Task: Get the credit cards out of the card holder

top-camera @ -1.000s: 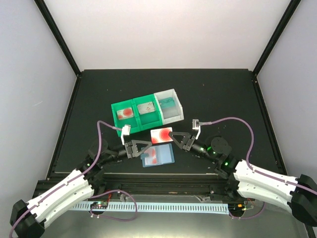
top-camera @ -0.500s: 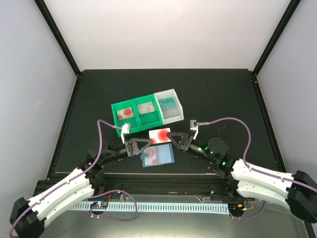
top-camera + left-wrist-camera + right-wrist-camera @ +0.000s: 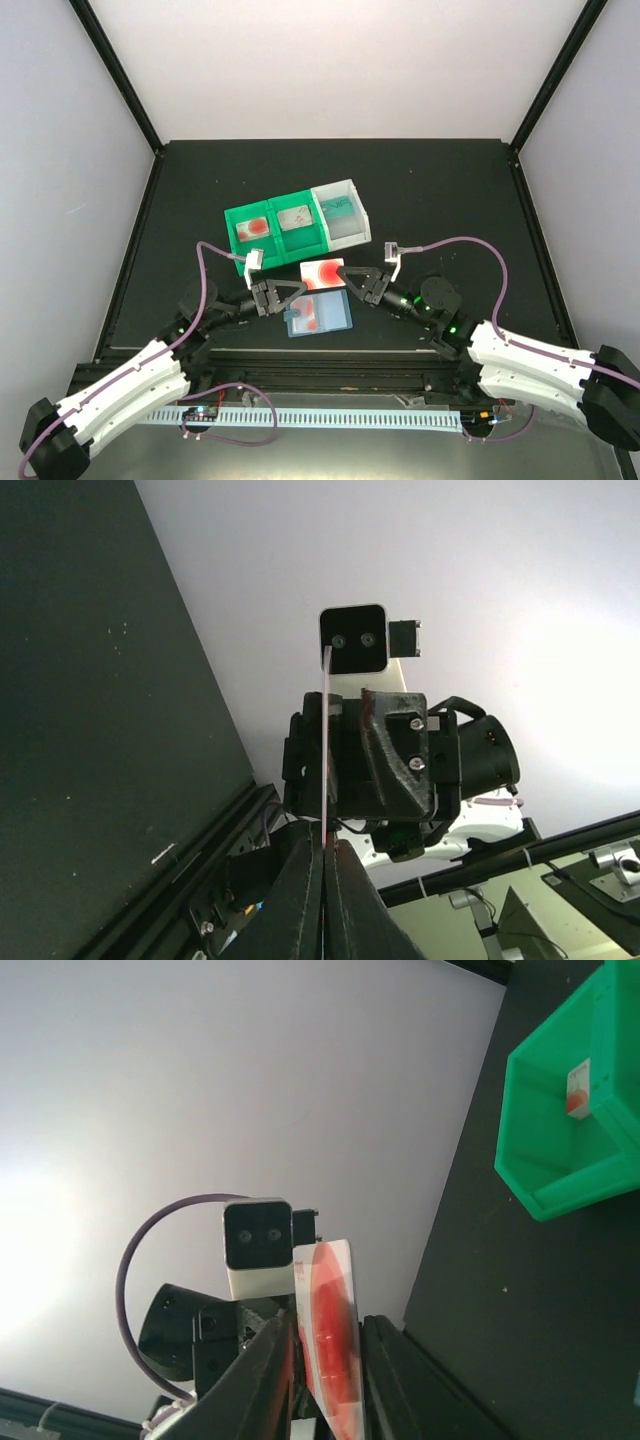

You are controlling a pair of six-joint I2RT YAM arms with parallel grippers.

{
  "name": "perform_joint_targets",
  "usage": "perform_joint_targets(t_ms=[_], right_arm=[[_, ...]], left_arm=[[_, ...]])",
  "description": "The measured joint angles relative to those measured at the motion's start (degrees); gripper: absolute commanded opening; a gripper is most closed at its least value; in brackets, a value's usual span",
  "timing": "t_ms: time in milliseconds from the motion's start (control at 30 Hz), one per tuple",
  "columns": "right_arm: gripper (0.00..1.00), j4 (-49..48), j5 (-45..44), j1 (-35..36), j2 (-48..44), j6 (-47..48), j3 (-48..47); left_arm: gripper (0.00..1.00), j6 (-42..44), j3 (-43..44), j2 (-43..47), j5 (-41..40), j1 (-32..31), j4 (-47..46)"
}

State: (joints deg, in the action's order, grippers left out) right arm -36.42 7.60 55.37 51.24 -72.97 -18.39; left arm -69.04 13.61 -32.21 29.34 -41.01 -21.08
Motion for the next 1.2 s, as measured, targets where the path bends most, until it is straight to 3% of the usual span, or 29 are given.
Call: perform_joint_targets(t_ms=[200,333,367,900,1200], right_arm=[[0.7,4.8,-0.6,0.2,-4.5,2.8,0.4],[0.96,9.7,-1.2,0.2,-9.0,6.2,0.9],[0.99,11.0,-1.2,0.2,-9.8,7.0,0.9],[1.0,27.9,-1.3,0.2,-20.8,15.3,3.8],[1.0,33.2,-1.7,0.2,-26.5,17.3,4.9]], left_arm=[[0.02,2.3,0.1,2.0,-0.9,0.1,4.3],[0.02,6.0,1.7,4.2,-1.9,0.9,11.9],[0.02,7.0,2.7,4.5,-2.2,1.3,13.9],[0.02,24.4,21.3,-1.7,-8.7,13.5,43.0],[0.02,29.8,26.5,-10.2,-13.4,21.0,49.9]])
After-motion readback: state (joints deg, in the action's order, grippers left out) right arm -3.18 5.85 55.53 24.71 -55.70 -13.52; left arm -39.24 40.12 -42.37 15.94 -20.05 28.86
